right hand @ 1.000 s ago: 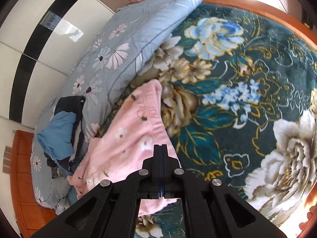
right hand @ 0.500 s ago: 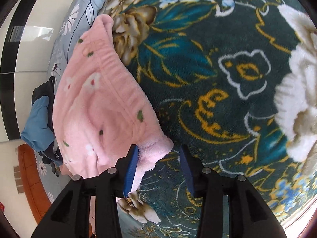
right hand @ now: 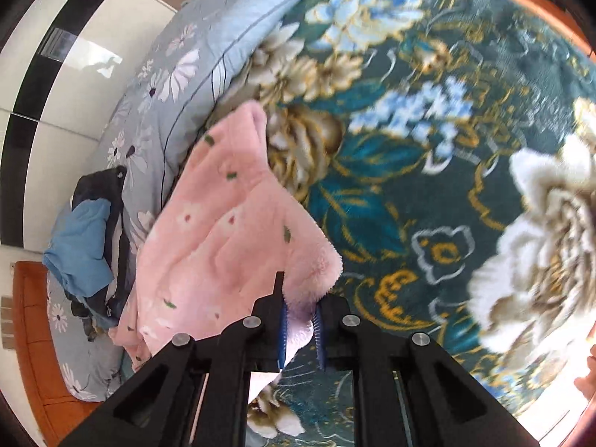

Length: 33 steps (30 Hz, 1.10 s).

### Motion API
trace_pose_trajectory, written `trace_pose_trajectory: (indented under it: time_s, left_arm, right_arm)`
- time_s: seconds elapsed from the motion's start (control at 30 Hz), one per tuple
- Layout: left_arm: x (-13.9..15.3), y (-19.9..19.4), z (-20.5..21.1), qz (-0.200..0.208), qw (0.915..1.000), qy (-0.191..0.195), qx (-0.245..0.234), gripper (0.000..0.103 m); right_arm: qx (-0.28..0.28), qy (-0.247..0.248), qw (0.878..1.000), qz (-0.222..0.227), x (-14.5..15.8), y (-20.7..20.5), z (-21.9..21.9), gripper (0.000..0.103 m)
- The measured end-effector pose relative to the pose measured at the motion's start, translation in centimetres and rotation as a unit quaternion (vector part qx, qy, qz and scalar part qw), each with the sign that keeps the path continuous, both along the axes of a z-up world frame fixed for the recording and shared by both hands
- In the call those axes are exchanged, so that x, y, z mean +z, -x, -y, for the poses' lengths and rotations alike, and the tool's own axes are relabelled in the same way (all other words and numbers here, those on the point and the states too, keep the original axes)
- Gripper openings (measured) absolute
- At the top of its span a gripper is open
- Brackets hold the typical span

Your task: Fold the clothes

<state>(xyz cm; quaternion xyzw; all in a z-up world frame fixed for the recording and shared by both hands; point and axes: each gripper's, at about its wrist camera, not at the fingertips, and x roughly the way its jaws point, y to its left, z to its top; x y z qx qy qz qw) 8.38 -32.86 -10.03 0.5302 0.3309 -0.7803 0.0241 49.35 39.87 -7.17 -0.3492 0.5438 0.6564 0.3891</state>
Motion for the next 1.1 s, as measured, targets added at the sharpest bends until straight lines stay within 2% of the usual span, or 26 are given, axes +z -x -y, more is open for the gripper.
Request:
trace_pose_trajectory:
  time_s: [0.1, 0.13, 0.23, 0.43, 0.53, 0.6, 0.67, 0.73, 0.8, 0.87, 0.9, 0.93, 1.0, 1.03, 1.1]
  left_arm:
    - [0.3, 0.4, -1.3, 0.007, 0.9993, 0.024, -0.028, 0.000]
    - [0.2, 0.5, -1.7, 0.011, 0.9989, 0.027, -0.037, 0.000]
    - [-0.2, 0.8, -1.9, 0.024, 0.9982, 0.031, -0.047, 0.000]
    - [-1.6, 1.7, -1.6, 0.053, 0.9962, 0.023, -0.065, 0.001]
    - [-2.7, 2.4, -1.1, 0.079, 0.9947, 0.022, -0.063, 0.002]
    - [-3.5, 2.7, -0.7, 0.092, 0.9937, 0.021, -0.061, 0.005]
    - [-3.9, 2.9, -0.5, 0.099, 0.9926, 0.015, -0.069, 0.011]
    - [-4.1, 3.2, -0.6, 0.099, 0.9909, 0.011, -0.090, 0.021]
    - [-4.1, 3.6, -0.9, 0.095, 0.9877, 0.020, -0.122, 0.028]
    - [-4.0, 3.9, -1.3, 0.088, 0.9816, 0.046, -0.163, 0.033]
    - [-3.9, 4.0, -1.5, 0.084, 0.9778, 0.062, -0.182, 0.034]
    - [-3.9, 3.9, -1.7, 0.081, 0.9736, 0.072, -0.201, 0.036]
    - [-4.0, 3.6, -1.7, 0.074, 0.9679, 0.067, -0.230, 0.038]
    - [-4.0, 3.5, -1.6, 0.067, 0.9668, 0.060, -0.239, 0.038]
    - [-3.8, 3.4, -1.2, 0.048, 0.9664, 0.045, -0.249, 0.040]
  right_arm:
    - [-0.055, -0.042, 0.997, 0.045, 2.3, -4.6, -2.3, 0.011]
    - [-0.078, -0.044, 0.994, 0.062, 2.2, -6.1, -3.0, 0.011]
    - [-0.105, -0.009, 0.991, 0.077, 0.5, -9.3, -4.2, 0.012]
    - [-0.129, 0.012, 0.986, 0.103, -3.3, -10.5, -3.1, 0.014]
    - [-0.130, -0.001, 0.985, 0.110, -3.0, -10.1, -3.0, 0.020]
    - [-0.130, -0.024, 0.981, 0.141, -1.6, -9.5, -3.3, 0.041]
    - [-0.129, -0.048, 0.975, 0.173, -0.2, -8.9, -3.5, 0.051]
    - [-0.123, -0.110, 0.962, 0.220, 2.3, -7.5, -3.0, 0.051]
    - [-0.056, -0.162, 0.963, 0.206, 3.8, -3.7, -2.2, 0.051]
    - [0.055, -0.154, 0.974, 0.154, 3.6, 2.6, -0.6, 0.051]
    - [0.111, -0.148, 0.974, 0.127, 3.5, 5.8, 0.2, 0.051]
    - [0.170, -0.142, 0.969, 0.107, 2.9, 9.5, 2.3, 0.051]
    - [0.287, -0.128, 0.947, 0.067, 1.7, 17.1, 6.7, 0.051]
    - [0.344, -0.120, 0.930, 0.047, 1.2, 20.9, 8.9, 0.051]
    - [0.452, -0.101, 0.886, 0.020, -0.3, 28.1, 15.1, 0.051]
